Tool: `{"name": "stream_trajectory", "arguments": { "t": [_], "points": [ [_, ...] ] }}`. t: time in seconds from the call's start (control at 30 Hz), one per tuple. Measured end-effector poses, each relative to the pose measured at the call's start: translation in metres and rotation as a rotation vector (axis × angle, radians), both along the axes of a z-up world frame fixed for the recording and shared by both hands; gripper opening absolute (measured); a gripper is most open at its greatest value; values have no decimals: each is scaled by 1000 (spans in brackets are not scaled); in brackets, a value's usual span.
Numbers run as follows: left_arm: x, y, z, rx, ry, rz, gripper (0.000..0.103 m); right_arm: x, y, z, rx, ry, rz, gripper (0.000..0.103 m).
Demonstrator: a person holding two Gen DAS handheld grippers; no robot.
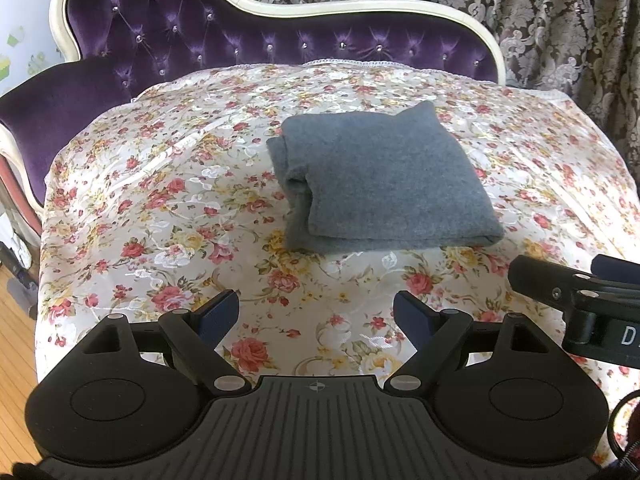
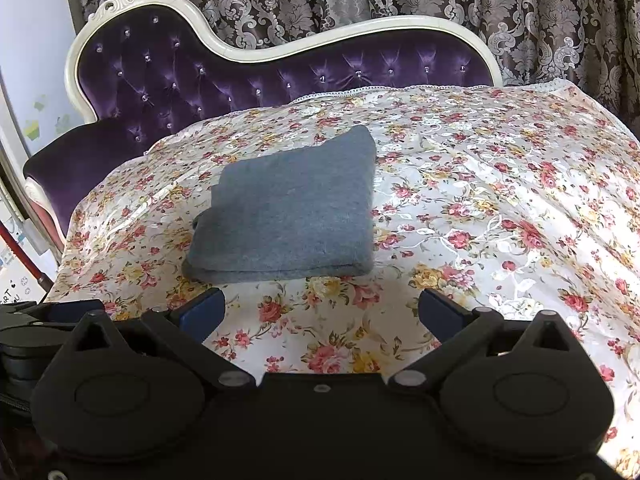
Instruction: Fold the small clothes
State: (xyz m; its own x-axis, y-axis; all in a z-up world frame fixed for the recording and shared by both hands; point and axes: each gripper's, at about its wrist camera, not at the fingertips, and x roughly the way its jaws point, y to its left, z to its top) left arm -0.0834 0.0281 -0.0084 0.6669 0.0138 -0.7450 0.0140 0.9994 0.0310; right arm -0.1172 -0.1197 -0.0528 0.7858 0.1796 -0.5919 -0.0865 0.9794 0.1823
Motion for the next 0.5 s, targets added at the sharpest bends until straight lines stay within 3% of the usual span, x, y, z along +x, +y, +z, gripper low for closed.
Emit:
{"name": "stream_trajectory", "arguments": {
  "t": [0.5],
  "points": [
    [4, 6, -6, -3, 12, 13, 84, 8, 1, -2, -54, 36, -50, 102]
  ]
}}
